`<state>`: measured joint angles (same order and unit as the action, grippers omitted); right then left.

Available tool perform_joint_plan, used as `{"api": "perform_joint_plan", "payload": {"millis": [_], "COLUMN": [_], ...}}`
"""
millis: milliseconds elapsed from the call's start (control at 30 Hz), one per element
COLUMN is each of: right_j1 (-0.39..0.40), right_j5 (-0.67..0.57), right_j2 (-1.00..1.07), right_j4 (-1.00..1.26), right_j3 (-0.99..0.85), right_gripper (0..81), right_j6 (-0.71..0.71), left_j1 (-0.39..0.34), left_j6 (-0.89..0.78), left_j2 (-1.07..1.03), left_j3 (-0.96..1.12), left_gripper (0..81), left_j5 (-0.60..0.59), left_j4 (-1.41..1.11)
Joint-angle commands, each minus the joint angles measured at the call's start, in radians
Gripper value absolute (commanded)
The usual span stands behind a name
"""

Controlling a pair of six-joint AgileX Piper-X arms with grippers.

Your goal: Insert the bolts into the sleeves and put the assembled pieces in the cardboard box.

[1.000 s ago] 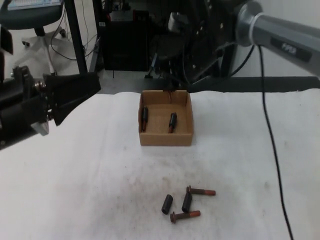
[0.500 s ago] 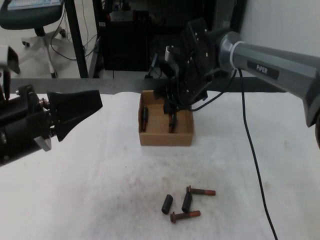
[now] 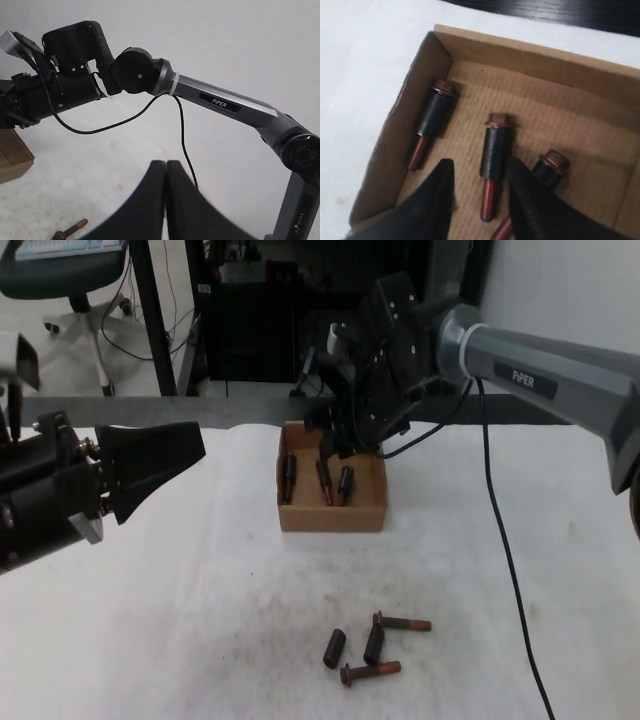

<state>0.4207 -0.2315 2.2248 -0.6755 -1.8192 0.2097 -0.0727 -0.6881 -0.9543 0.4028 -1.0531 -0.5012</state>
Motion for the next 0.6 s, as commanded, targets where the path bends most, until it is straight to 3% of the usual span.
{"api": "perform_joint_plan", "payload": {"millis": [0, 567], "right_j1": [-0.003, -0.001], "right_j5": [-0.006, -0.112], "right_j2": [-0.004, -0.143], "right_j4": [-0.016, -0.397], "right_j3": [-0.013, -0.018], "right_gripper": [35.2, 35.2], "right_j6": [-0.001, -0.090], "left_j1": [0.000, 0.000], "left_j6": [-0.002, -0.012], "left_j2": [0.012, 0.012], "left_j3": [0.001, 0.005], "left_gripper": [0.3, 0.3], "left_j5": [0.000, 0.024], "left_j4": [-0.004, -0.004]}}
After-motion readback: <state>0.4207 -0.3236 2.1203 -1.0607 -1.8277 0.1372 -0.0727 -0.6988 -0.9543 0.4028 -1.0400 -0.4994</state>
